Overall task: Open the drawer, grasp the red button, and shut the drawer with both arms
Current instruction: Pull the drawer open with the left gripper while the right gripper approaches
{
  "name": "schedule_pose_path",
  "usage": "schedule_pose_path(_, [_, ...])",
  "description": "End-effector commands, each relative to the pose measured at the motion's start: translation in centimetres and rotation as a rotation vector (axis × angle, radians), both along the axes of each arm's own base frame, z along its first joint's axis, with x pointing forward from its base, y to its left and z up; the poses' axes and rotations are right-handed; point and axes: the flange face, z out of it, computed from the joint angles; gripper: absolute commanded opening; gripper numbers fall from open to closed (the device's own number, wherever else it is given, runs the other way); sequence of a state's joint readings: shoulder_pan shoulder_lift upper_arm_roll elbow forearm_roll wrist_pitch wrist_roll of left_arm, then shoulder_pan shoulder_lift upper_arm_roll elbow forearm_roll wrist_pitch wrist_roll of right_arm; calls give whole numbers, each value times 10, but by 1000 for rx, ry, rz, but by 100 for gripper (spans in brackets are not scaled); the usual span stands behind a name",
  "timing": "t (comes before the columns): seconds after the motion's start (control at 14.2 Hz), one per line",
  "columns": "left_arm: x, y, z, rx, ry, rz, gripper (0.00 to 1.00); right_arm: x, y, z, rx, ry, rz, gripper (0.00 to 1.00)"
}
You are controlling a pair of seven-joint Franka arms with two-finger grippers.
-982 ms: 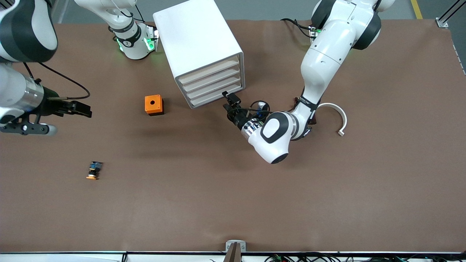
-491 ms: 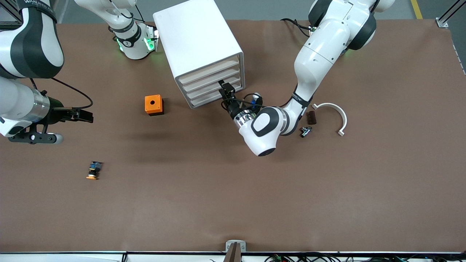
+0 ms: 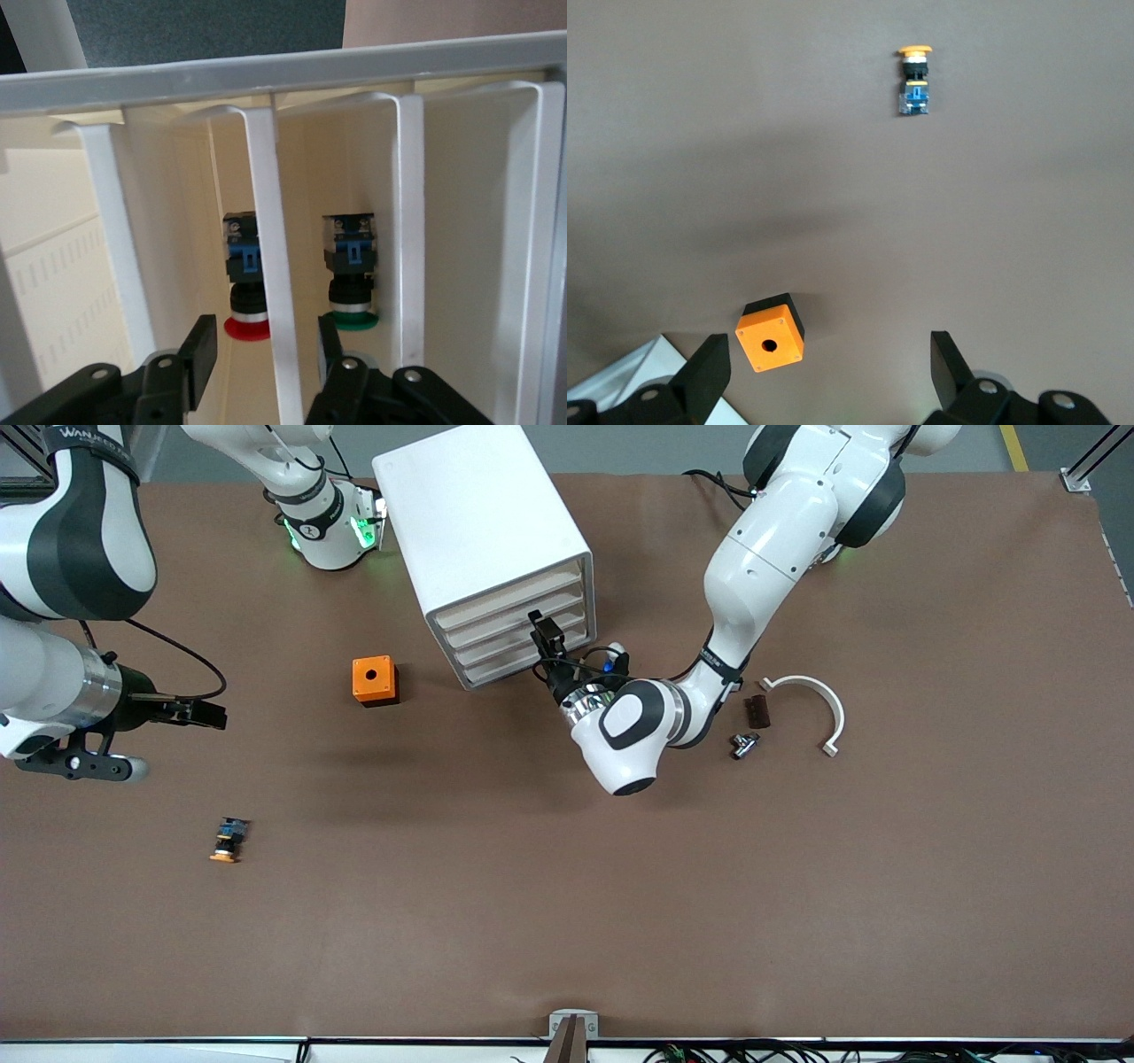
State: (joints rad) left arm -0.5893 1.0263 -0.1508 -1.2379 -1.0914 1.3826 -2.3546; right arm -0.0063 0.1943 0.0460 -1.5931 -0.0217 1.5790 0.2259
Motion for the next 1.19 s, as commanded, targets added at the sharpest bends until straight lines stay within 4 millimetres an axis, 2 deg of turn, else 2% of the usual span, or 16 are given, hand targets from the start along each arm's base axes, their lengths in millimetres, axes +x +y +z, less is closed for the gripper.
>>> schedule_pose_path(0.0, [-10,-9,-6,9,33,-12,51,-1,6,1,2,11,-69,100])
schedule_pose_path(0.14, [-19,-15,-12,11,36,-29,48,-1,19,1,-19,11,-157,100])
schedule_pose_path(0.28, [-24,-16,-16,16,42,-37,42,-4,41,3,-39,6,-215,100])
schedule_pose_path(0.35, [-25,-17,-16,13,39,-40,37,-4,49,3,-48,3,-246,100])
schedule_pose_path(0.7, [-25,-17,-16,12,42,-38,15,-13,112,5,-89,-17,-429,99])
schedule_pose_path(0.91, [-25,-17,-15,12,45,-35,9,-16,131,4,-56,-9,-488,100])
schedule_pose_path(1.12, [-21,-14,-14,4,46,-24,7,-19,148,4,-60,-15,-508,100])
